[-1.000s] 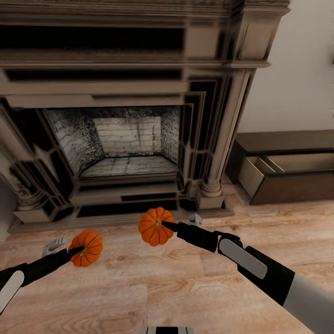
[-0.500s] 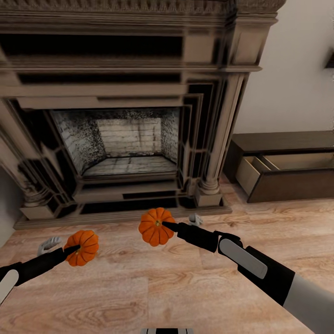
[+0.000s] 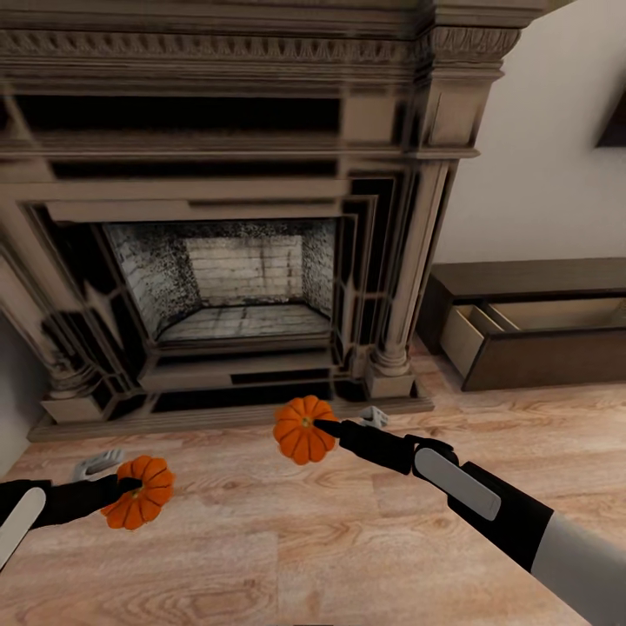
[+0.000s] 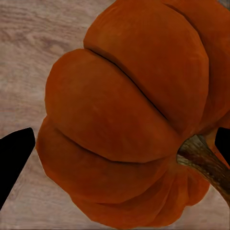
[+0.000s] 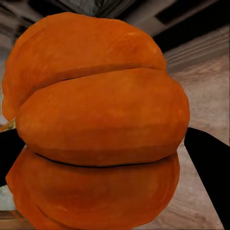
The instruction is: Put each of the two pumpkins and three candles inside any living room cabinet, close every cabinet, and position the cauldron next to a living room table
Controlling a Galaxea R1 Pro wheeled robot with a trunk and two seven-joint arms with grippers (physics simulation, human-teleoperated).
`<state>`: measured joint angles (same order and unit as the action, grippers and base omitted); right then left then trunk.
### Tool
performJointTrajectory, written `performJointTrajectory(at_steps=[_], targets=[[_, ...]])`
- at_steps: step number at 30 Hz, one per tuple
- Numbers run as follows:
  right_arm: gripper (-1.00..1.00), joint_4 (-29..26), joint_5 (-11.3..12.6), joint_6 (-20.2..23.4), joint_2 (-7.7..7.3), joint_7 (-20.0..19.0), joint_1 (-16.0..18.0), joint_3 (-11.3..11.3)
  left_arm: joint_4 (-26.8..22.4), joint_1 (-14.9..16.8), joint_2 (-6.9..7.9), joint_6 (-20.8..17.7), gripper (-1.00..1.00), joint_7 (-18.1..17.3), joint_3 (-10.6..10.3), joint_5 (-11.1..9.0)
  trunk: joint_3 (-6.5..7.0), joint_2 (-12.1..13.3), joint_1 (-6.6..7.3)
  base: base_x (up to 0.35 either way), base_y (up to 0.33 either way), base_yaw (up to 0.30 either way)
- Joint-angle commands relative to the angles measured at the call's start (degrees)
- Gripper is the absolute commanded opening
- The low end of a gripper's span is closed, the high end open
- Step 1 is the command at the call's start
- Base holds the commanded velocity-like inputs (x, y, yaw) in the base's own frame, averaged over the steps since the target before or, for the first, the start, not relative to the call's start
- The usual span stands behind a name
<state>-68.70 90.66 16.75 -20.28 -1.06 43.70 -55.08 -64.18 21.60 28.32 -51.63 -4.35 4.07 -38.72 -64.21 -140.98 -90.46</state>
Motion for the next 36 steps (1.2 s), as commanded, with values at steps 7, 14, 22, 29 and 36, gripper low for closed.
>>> performJointTrajectory(at_steps=[7,14,22,29,36], targets=[[-1.0,-0.62,0.16,0.15,0.09,16.07,0.07,-0.03,-1.5,0.02,-0.94,-0.65,-1.0,2.93,-0.28,-0.32,1.21,2.8,1.56,0.0,0.0,0.0],[-1.0,-3.06,-0.03,0.06,0.22,29.09,0.07,-0.71,-2.23,0.02,-2.29,-0.67,-1.0,3.09,-0.45,-0.27,2.47,5.61,3.09,0.0,0.0,0.0],[-1.0,-12.98,0.04,3.27,0.09,37.76,0.07,-0.38,-2.35,0.02,-2.63,-0.67,-1.0,3.11,-0.46,-0.26,3.91,8.81,4.85,0.0,0.0,0.0],[-1.0,-13.06,0.28,8.46,0.18,39.25,0.07,-0.13,-2.35,0.02,-2.65,-0.69,-1.0,3.12,-0.46,-0.31,5.02,11.62,6.39,0.0,0.0,0.029],[-1.0,-12.51,0.49,8.41,0.21,39.09,0.07,-0.07,-2.28,0.02,-2.65,-0.67,-1.0,3.12,-0.46,-0.31,5.34,13.63,7.49,0.0,0.0,0.124]])
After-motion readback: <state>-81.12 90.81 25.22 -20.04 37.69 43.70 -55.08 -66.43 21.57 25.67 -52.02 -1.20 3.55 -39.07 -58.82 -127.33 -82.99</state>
